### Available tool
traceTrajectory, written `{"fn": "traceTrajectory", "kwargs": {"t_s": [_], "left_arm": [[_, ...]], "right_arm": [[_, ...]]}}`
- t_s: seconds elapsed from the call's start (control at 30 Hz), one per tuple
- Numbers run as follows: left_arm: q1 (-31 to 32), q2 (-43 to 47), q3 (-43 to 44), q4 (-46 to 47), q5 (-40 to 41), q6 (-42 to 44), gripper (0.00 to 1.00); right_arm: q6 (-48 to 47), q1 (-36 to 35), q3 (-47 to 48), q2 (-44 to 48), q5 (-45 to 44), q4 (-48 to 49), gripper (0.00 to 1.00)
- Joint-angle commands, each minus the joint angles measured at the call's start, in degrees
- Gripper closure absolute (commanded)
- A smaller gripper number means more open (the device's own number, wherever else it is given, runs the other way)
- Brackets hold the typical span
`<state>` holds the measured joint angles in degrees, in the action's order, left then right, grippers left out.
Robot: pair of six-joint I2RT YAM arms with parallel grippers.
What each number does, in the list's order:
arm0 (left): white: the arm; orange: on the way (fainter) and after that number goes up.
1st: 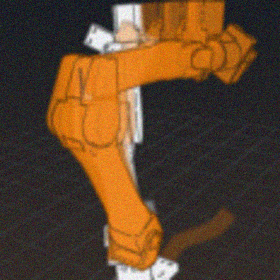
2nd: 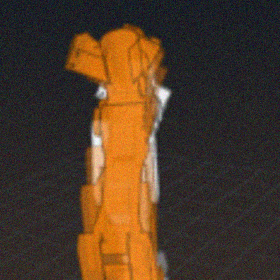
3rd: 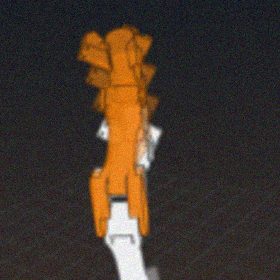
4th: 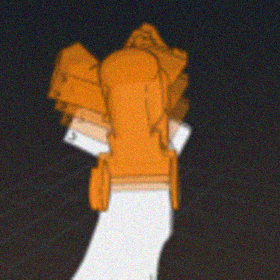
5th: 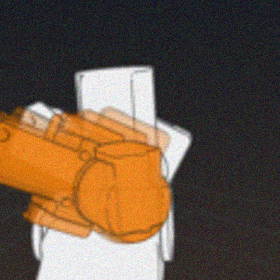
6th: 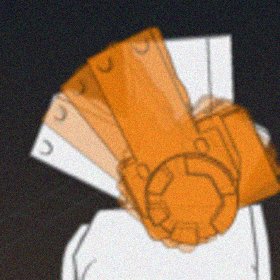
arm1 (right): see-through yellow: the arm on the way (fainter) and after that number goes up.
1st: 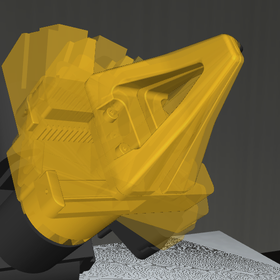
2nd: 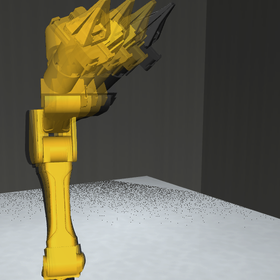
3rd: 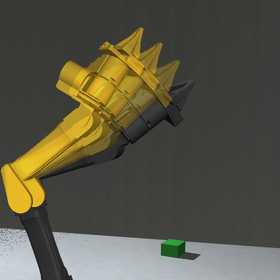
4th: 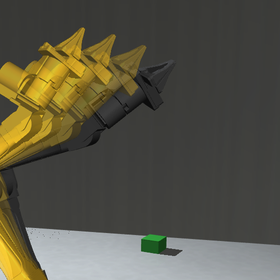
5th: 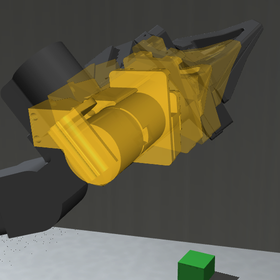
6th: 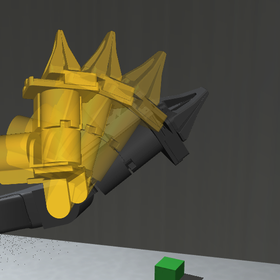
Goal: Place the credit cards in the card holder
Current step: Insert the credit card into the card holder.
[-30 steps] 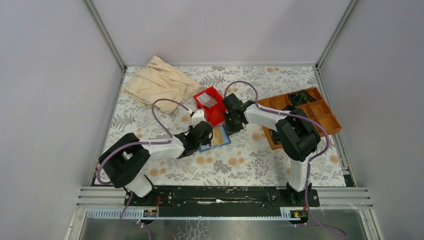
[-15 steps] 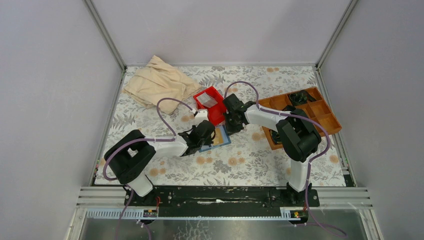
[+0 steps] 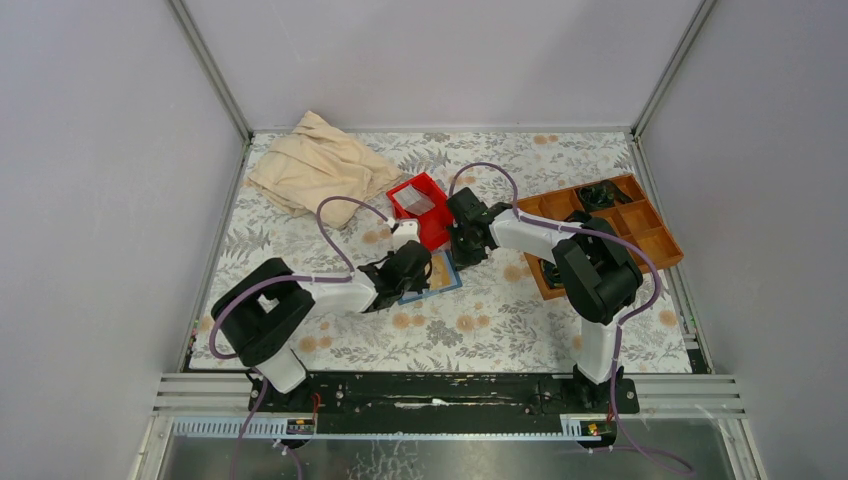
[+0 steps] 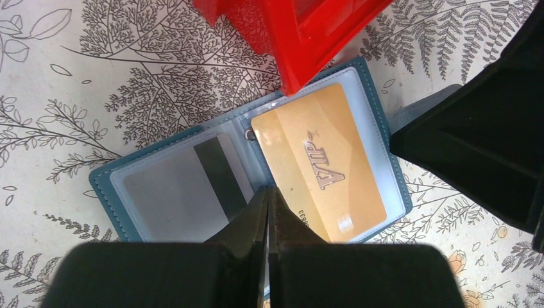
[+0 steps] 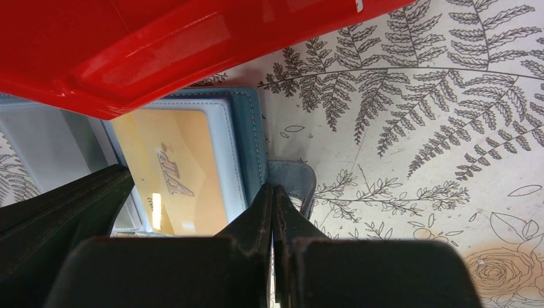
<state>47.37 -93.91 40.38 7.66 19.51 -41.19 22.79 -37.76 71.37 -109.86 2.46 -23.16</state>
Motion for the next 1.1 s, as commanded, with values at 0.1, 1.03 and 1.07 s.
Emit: {"fn": "traceTrajectory", "kwargs": {"t_s": [0.1,1.03,1.07], "left_arm": [[0.47,-1.61,0.84,2.51,-0.99,0.31,1.00],[0.57,-0.89,3.83,0.97,0.05,-0.32,0.91],[0.59,-0.06,3.45,0.52,0.60,-0.56,0.87]], "right_arm": [[0.52,-0.47,-2.01,-0.32,0.54,0.61,1.00],[0.75,-1.35,-2.07,-0.22,0.75,0.41,1.00],[0.77,-1.35,-2.08,-0.12,0.37,0.35,1.00]]}}
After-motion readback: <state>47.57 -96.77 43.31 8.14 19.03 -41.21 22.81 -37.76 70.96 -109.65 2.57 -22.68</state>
